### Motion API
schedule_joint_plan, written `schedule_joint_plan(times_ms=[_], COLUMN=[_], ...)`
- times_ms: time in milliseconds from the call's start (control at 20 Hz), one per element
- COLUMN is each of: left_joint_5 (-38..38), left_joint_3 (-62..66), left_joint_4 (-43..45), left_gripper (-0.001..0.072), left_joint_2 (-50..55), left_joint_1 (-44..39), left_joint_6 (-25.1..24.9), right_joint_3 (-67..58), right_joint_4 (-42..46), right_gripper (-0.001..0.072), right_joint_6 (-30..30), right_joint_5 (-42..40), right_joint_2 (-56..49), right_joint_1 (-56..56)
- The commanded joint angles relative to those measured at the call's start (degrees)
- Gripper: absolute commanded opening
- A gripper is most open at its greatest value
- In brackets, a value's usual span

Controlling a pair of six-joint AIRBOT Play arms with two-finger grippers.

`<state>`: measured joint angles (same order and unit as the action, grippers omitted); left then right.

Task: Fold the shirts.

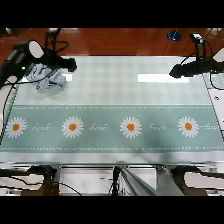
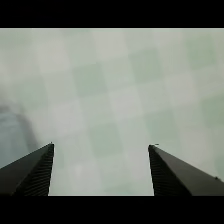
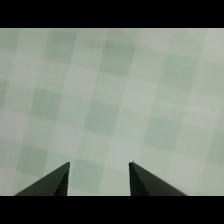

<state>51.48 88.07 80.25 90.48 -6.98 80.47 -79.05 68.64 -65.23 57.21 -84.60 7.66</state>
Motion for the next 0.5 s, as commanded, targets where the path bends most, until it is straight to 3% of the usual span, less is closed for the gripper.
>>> schedule_joint_plan(times_ms=[0,100,250,450], left_joint_5=[-6.4,-10.4,-7.9,2.0], left_joint_3=[3.8,3.7,3.7,3.7], left_joint_4=[4.6,8.6,8.8,8.7], left_gripper=[0.0720,0.0720,0.0720,0.0720], left_joint_2=[0.0,0.2,1.9,6.1], left_joint_1=[3.9,7.8,14.6,19.8], left_joint_6=[0.5,6.6,16.4,17.0], right_joint_3=[0.0,0.0,0.0,0.0], right_joint_4=[0.3,1.1,1.2,1.1], right_gripper=[0.0432,0.0432,0.0432,0.0432], right_joint_6=[0.0,0.0,0.0,0.0], right_joint_5=[-0.9,-0.8,-0.8,-0.7], right_joint_2=[0.0,0.0,0.0,0.0], right_joint_1=[0.0,0.0,0.0,0.0])
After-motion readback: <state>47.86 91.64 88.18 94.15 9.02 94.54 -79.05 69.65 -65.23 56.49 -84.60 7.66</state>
